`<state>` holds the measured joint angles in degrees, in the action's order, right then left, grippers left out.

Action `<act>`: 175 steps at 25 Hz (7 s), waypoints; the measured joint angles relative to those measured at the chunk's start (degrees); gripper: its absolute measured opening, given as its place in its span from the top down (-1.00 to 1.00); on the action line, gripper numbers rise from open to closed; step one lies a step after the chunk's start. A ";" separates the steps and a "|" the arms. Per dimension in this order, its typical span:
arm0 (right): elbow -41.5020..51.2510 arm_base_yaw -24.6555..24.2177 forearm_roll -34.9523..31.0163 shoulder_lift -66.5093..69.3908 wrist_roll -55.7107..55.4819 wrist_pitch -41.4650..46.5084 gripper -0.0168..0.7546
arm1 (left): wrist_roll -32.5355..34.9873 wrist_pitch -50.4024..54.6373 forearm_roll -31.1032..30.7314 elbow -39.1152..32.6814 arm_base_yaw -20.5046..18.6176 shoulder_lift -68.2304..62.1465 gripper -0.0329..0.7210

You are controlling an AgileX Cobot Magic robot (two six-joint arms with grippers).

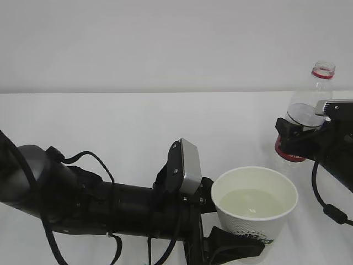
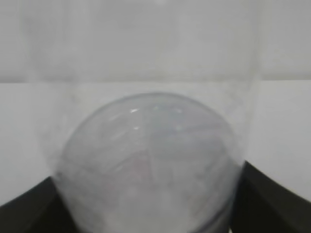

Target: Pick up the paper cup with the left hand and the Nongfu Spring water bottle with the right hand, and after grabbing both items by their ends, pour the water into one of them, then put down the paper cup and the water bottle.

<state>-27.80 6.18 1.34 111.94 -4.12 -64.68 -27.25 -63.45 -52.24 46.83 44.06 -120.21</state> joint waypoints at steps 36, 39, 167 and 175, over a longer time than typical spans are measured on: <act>12.76 0.00 2.80 -1.78 0.00 -0.95 -0.60 | 0.00 0.00 2.84 0.00 0.00 0.00 -0.50; 14.83 0.00 2.91 -5.41 0.00 -0.95 -0.59 | 0.00 0.00 3.96 0.00 0.00 0.00 -0.50; 23.42 0.00 2.09 -16.92 -1.44 -1.05 -0.58 | 17.92 -0.10 50.54 -10.54 -28.03 0.00 -0.42; 23.42 0.00 2.09 -16.92 -1.44 -1.05 -0.57 | 17.93 -0.11 50.58 -9.10 -28.03 -1.15 -0.42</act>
<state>-4.38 6.18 3.42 95.02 -5.55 -65.72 -9.32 -63.56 -1.66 37.73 16.03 -121.36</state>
